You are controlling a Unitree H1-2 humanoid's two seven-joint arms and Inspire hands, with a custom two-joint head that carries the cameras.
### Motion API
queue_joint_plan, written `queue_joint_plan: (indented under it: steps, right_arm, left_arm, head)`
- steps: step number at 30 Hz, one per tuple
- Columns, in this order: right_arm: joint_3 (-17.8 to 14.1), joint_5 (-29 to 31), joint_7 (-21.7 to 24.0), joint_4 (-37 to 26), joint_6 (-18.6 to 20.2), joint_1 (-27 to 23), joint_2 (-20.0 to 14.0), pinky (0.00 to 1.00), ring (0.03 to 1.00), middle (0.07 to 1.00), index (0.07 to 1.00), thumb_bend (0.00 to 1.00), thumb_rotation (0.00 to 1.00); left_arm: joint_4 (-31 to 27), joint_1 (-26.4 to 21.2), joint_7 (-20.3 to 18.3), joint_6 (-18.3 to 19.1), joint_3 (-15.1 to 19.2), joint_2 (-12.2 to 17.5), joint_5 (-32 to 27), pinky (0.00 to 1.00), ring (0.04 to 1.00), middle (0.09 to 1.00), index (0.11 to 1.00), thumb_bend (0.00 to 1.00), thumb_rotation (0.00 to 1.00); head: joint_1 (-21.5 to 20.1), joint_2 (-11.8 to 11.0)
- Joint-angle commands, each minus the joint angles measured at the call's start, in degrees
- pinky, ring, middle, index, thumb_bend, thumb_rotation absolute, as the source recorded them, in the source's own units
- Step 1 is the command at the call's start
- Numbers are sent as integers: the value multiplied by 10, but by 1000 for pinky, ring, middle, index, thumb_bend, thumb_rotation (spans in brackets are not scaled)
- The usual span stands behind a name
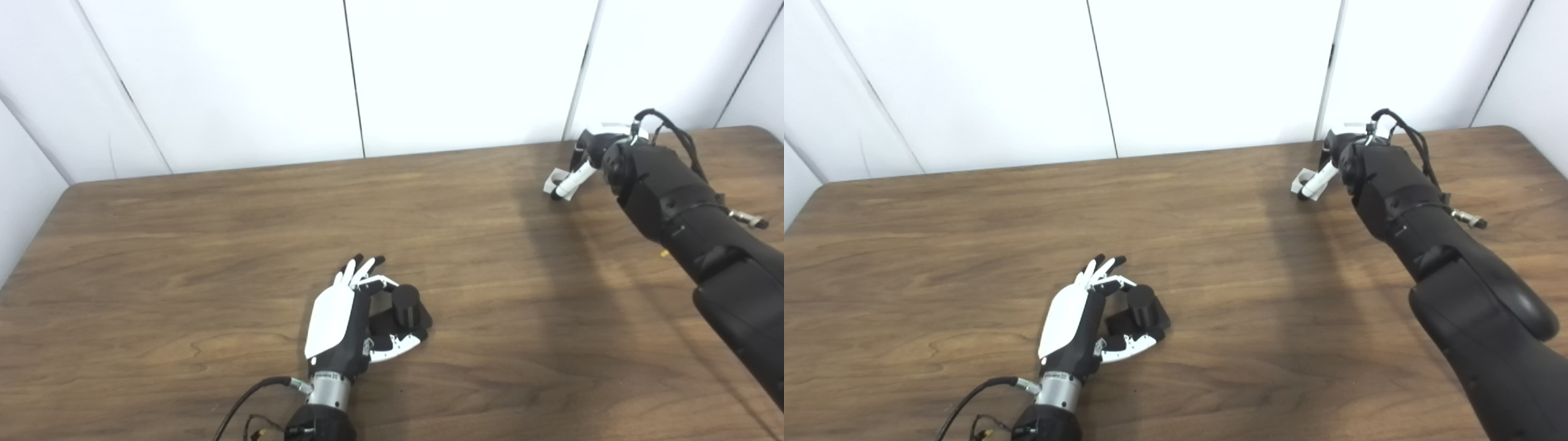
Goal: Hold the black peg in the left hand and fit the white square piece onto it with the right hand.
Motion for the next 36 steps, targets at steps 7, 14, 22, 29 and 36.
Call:
queue_joint_plan:
  steps: [7, 14, 22, 29, 36]
  right_arm:
    - [7, 0, -19, -7, -14, -23, -1, 1000, 1000, 1000, 607, 844, 359]
    - [4, 5, -35, 7, -19, -22, 3, 1000, 1000, 1000, 591, 856, 326]
    - [6, 11, -57, 12, -28, -22, 5, 1000, 1000, 994, 501, 629, 189]
    - [5, 17, -71, 12, -32, -21, 5, 1000, 1000, 970, 486, 527, 146]
    - [5, 20, -80, 21, -40, -21, 4, 1000, 1000, 957, 485, 523, 142]
  left_arm:
    - [21, 5, -12, 29, -3, 3, 17, 1000, 1000, 921, 491, 524, 70]
    - [25, 5, -8, 28, -1, -4, 11, 1000, 1000, 921, 491, 524, 68]
    - [26, 5, -2, 26, -3, -3, 18, 1000, 1000, 917, 491, 524, 69]
    - [25, 6, -2, 29, -3, -4, 18, 1000, 1000, 919, 491, 524, 70]
    - [27, 6, 0, 27, -3, -4, 15, 1000, 1000, 918, 491, 524, 69]
  head:
    - [-2, 2]
    - [1, 0]
    - [3, 0]
    - [2, 0]
    - [4, 0]
